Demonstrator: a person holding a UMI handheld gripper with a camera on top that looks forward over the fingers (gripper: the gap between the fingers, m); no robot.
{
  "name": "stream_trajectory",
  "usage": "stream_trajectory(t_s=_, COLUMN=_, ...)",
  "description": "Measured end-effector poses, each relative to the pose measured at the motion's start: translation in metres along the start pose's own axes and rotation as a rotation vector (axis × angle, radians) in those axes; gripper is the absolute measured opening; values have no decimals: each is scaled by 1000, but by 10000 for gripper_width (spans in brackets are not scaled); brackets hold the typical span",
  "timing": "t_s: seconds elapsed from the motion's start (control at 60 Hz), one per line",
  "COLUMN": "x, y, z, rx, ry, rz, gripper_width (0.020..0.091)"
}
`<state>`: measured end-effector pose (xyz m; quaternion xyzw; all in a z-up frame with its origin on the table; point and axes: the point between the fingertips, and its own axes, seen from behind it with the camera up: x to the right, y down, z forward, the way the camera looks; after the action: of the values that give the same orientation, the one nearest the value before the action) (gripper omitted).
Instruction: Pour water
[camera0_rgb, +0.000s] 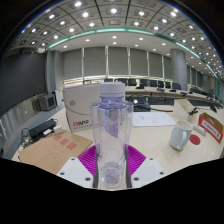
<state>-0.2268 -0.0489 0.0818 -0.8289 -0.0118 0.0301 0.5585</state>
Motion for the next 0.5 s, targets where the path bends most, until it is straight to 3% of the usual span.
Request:
stream_trajectory(t_s=0.033, x=-3, y=-3, z=-1, rx=-1, ry=-17, rz=6, gripper_width=325)
stream_trajectory(t_s=0.183, x=-5, y=-47, z=-9, rx=47, ry=-65, rz=146, gripper_width=324)
stream_trajectory(t_s=0.5, x=39, y=-169, z=-5, rx=122, ry=-342, rz=998, gripper_width=325)
